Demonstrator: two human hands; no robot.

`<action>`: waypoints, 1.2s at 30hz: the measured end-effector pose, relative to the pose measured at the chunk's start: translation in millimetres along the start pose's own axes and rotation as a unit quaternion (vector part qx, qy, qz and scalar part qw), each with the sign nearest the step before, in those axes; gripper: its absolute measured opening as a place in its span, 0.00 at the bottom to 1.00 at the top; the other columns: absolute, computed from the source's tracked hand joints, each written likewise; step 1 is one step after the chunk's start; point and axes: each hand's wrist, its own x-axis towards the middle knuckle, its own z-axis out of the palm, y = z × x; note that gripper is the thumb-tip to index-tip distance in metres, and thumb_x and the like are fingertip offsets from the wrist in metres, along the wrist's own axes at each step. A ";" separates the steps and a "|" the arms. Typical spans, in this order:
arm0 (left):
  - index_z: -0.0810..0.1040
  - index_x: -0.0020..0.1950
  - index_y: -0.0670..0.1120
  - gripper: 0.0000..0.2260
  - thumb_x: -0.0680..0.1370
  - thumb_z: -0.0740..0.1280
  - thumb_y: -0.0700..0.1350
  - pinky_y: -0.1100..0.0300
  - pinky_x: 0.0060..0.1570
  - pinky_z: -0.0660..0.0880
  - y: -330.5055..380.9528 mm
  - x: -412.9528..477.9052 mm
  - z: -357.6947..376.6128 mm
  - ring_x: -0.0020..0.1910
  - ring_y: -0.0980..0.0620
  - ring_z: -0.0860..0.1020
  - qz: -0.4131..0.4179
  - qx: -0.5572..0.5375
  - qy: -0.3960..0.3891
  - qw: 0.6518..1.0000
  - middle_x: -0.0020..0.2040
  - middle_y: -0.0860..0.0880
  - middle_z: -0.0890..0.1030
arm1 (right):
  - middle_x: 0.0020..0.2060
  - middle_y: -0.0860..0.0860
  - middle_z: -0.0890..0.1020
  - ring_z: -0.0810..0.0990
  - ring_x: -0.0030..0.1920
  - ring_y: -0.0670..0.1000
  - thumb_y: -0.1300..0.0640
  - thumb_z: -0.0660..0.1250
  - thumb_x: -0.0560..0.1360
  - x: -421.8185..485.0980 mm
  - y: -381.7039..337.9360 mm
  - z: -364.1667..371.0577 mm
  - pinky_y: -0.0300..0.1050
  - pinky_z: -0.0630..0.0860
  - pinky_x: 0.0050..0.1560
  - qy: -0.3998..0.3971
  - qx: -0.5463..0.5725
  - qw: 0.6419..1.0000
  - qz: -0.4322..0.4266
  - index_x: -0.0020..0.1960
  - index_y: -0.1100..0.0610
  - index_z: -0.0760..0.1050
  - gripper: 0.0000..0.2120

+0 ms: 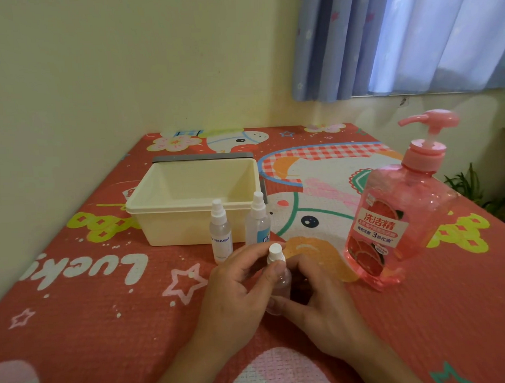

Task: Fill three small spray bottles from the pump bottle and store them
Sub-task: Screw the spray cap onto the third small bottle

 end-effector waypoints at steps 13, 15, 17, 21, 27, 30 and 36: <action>0.79 0.55 0.56 0.08 0.78 0.64 0.53 0.57 0.49 0.78 10.4 -2.9 -2.5 0.50 0.55 0.82 0.005 0.076 -0.058 0.995 0.47 0.56 0.84 | 0.43 0.44 0.82 0.82 0.44 0.47 0.44 0.76 0.68 -1.3 -1.3 -0.6 0.52 0.79 0.45 -0.002 -0.019 1.000 -0.010 0.51 0.46 0.77 0.16; 0.79 0.53 0.56 0.09 0.75 0.66 0.56 0.59 0.49 0.78 11.6 -2.6 -0.3 0.49 0.57 0.82 0.004 0.087 -0.047 0.995 0.46 0.58 0.84 | 0.44 0.44 0.82 0.82 0.45 0.47 0.43 0.74 0.68 -1.7 -2.0 -1.3 0.52 0.79 0.45 -0.005 -0.029 0.999 -0.014 0.52 0.46 0.77 0.16; 0.80 0.52 0.56 0.09 0.74 0.68 0.56 0.58 0.49 0.79 10.6 -0.9 0.9 0.48 0.58 0.83 -0.008 0.079 -0.032 0.996 0.45 0.58 0.84 | 0.44 0.44 0.82 0.81 0.45 0.46 0.43 0.74 0.68 -1.3 -2.5 -0.9 0.52 0.78 0.46 -0.009 -0.037 0.999 -0.015 0.53 0.45 0.76 0.16; 0.82 0.51 0.53 0.05 0.76 0.70 0.49 0.51 0.51 0.81 12.2 2.8 3.2 0.47 0.58 0.84 -0.055 -0.003 -0.028 0.998 0.45 0.56 0.86 | 0.45 0.44 0.83 0.83 0.45 0.47 0.42 0.76 0.67 -0.3 -1.3 -0.7 0.53 0.79 0.46 -0.002 -0.017 1.000 -0.005 0.52 0.45 0.76 0.17; 0.82 0.53 0.55 0.06 0.76 0.69 0.51 0.52 0.52 0.81 11.7 3.7 -1.9 0.47 0.59 0.84 -0.059 0.001 -0.056 0.997 0.46 0.57 0.86 | 0.45 0.44 0.84 0.83 0.45 0.47 0.42 0.76 0.67 -0.2 -0.8 -0.4 0.53 0.80 0.46 -0.001 -0.015 1.000 -0.010 0.51 0.45 0.76 0.17; 0.82 0.52 0.56 0.08 0.75 0.70 0.54 0.53 0.54 0.79 9.3 5.9 -4.9 0.50 0.56 0.82 -0.035 0.025 -0.072 0.996 0.48 0.57 0.82 | 0.46 0.44 0.84 0.83 0.47 0.47 0.42 0.76 0.67 -0.2 -0.9 -1.0 0.51 0.80 0.47 -0.003 -0.015 1.000 -0.013 0.52 0.43 0.77 0.17; 0.81 0.57 0.57 0.14 0.73 0.68 0.56 0.53 0.55 0.79 2.7 5.5 -10.6 0.52 0.54 0.82 -0.011 0.036 -0.064 0.997 0.49 0.57 0.82 | 0.44 0.46 0.84 0.84 0.45 0.48 0.43 0.77 0.67 0.7 -0.7 0.0 0.56 0.80 0.46 -0.007 -0.002 1.000 -0.010 0.52 0.44 0.77 0.16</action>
